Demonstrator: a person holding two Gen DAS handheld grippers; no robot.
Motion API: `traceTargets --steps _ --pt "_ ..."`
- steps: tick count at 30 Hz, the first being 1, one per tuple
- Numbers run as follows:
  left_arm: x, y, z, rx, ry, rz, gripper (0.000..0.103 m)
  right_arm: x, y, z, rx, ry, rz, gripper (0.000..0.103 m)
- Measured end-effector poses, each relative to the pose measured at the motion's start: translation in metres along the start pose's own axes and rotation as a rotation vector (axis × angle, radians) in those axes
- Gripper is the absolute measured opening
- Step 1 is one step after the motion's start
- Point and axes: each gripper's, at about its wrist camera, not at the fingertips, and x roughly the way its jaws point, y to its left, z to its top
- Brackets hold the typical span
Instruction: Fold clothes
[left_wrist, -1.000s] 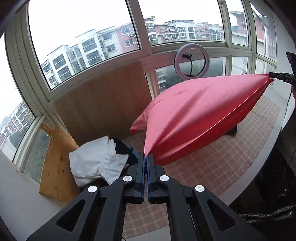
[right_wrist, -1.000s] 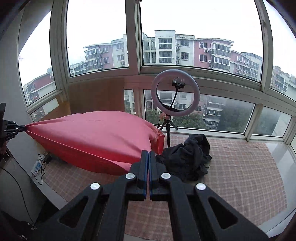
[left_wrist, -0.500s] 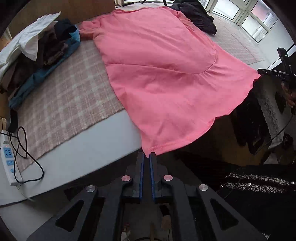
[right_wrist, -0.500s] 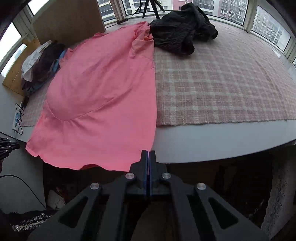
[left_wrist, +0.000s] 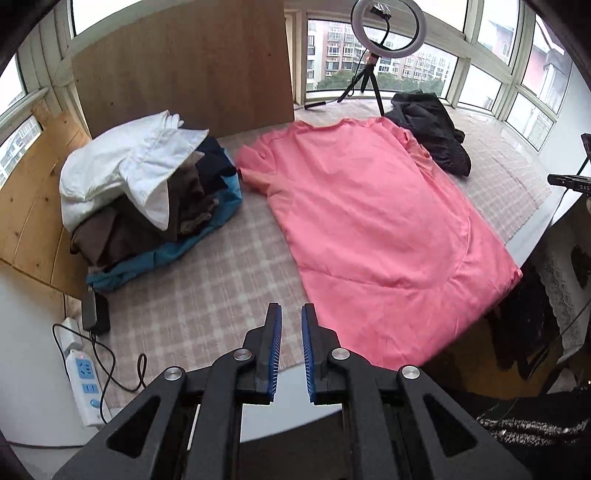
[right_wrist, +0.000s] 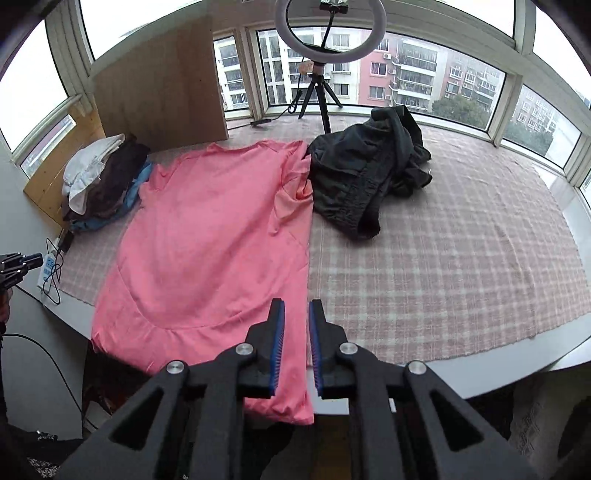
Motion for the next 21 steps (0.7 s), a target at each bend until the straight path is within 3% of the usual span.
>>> traceTargets --steps 4,7,11,17,21 --pt "0.017 -0.030 0.048 -0.024 -0.085 -0.074 0.013 0.034 -0.005 0.070 -0.029 -0.059 0.022 0.024" --pt "0.042 -0.070 0.079 -0.010 -0.098 -0.111 0.014 0.079 -0.018 0.115 -0.023 -0.043 0.086 0.024" --pt "0.089 -0.127 0.120 -0.019 -0.077 -0.189 0.014 0.149 -0.031 0.165 -0.078 0.005 0.148 0.029" --pt "0.170 -0.219 0.178 0.022 -0.023 -0.195 0.015 0.252 -0.053 0.220 -0.141 0.107 0.187 0.029" --pt "0.217 -0.262 0.212 0.054 -0.004 -0.196 0.021 0.301 -0.062 0.243 -0.150 0.173 0.315 0.031"
